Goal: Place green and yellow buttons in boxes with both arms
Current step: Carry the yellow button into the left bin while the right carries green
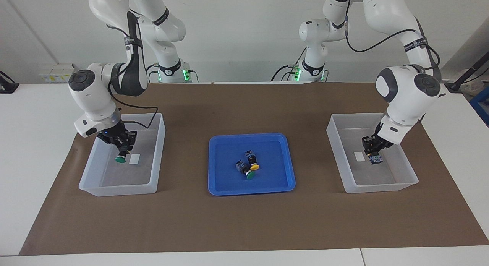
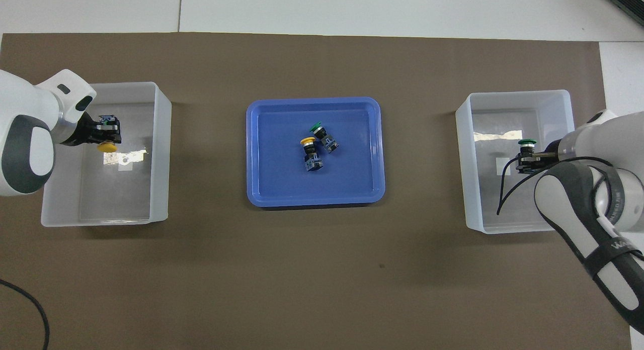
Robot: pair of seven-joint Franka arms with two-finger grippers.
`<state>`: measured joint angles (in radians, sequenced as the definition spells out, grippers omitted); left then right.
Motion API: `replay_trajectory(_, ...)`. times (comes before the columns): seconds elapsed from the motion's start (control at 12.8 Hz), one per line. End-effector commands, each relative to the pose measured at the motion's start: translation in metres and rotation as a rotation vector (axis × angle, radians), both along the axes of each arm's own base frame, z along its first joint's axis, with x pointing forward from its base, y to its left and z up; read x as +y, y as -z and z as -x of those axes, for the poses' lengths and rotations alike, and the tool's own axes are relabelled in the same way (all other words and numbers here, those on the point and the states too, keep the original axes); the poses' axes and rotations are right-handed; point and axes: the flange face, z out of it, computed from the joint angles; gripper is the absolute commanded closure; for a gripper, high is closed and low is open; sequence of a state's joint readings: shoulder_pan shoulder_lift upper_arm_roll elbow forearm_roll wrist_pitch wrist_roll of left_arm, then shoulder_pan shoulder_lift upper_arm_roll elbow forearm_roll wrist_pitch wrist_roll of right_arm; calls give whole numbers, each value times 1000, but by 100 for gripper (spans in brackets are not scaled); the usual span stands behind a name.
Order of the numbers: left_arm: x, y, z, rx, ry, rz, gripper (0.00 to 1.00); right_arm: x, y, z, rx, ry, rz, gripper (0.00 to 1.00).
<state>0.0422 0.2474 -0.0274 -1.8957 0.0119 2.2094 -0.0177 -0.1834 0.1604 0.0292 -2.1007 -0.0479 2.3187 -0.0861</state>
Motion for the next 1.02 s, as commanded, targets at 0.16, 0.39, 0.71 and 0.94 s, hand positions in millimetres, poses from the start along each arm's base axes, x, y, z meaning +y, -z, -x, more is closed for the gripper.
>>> replay_trajectory(0.16,-33,46,14,-27,43,12,100,-18,30,6,-44,-38,-9,90)
replay_trajectory(0.39,-34,50,14,-18,52,10,4,-18,27,4,-40,-29,-9,25)
replay_trajectory(0.71,-28,31,5,6,56,4,0,16,-22,-16,-64,-54,-7,13)
replay_trajectory(0.94,-34,-47,-18,34,60,9,0,86,-65,-42,-82,-73,-18,9)
